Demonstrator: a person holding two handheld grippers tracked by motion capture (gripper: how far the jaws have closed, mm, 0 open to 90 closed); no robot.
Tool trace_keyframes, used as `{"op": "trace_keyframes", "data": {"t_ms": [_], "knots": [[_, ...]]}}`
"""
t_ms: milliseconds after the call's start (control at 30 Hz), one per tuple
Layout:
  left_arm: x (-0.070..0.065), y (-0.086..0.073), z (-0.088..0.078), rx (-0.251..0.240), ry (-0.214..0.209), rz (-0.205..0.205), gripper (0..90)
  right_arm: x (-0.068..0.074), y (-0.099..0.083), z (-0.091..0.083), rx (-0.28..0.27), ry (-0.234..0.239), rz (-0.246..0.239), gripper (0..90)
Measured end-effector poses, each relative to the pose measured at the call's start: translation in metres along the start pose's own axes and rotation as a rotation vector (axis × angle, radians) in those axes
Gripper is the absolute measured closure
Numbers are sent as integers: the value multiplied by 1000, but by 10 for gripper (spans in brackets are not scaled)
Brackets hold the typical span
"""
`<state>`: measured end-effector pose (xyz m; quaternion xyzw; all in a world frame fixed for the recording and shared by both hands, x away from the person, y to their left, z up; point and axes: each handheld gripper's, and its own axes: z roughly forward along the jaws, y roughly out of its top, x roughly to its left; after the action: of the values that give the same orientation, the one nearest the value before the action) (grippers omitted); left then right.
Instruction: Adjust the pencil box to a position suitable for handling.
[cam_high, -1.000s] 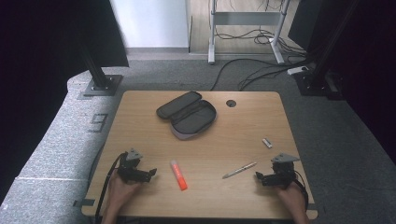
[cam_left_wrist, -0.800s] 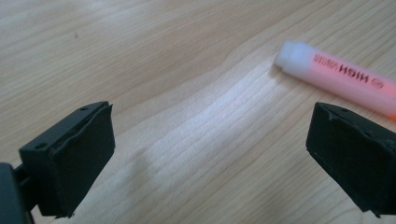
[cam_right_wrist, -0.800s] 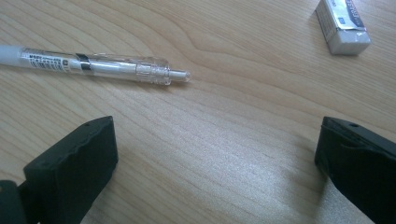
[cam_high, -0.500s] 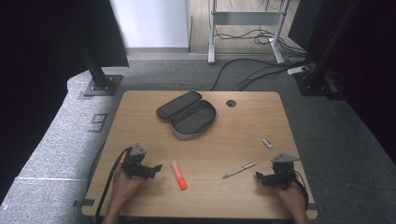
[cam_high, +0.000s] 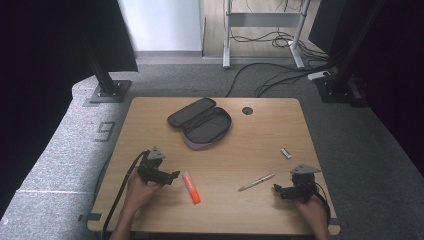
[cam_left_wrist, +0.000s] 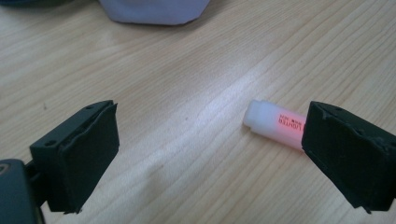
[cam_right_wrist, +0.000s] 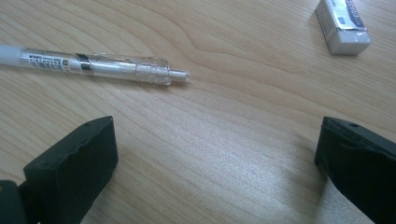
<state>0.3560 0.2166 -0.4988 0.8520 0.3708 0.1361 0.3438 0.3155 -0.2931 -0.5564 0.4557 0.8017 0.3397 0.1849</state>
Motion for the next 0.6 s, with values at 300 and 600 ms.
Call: {"op": "trace_keyframes", "data": {"t_ms": [300,600], "knots": [[0,15,9,9,-18,22,59,0,0,0,1,0,-1,0],[3,31,14,16,-28,23,65,0,0,0,0,0,0,0]]}}
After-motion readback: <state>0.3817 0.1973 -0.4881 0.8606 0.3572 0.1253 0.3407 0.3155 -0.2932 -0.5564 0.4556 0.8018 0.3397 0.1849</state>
